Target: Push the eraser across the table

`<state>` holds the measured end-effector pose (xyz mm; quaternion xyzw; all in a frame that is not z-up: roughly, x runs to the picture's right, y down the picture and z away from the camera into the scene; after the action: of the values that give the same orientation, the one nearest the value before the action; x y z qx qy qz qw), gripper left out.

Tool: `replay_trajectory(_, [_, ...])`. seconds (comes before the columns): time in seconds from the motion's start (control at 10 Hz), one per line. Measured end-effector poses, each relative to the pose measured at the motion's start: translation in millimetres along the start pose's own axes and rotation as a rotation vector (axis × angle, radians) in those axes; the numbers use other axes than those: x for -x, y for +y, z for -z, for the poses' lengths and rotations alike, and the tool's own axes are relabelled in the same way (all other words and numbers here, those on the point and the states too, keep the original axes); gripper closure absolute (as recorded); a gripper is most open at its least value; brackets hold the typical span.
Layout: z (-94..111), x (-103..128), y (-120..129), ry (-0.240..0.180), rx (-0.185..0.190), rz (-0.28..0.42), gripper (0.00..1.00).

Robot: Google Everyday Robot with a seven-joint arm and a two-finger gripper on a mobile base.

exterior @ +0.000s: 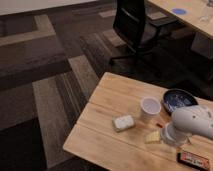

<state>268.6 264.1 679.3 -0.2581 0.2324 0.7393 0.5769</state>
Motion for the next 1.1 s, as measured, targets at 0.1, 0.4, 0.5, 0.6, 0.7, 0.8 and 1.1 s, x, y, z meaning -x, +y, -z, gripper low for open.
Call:
replay_trajectory(0.1, [-3,-2,-1,0.012,-0.002,-0.002,0.2])
replay_trajectory(0.4, [-21,0,-15,0.054,0.002,-0.034,0.2])
replay_trajectory(0.5, [-20,3,-19,0.05,0.002,-0.045,0.2])
replay_trajectory(0.6, [-17,4,-28,0.044,-0.002,-0.062,0.2])
replay_trajectory(0.7, [-16,3,-37,0.039,-0.01,-0.079,0.2])
replay_trajectory(0.8, [-15,1,-50,0.034,-0.025,-0.095,0.2])
replay_trajectory(1.1, [-4,-17,-104,-0.005,-0.07,-0.201,0.2])
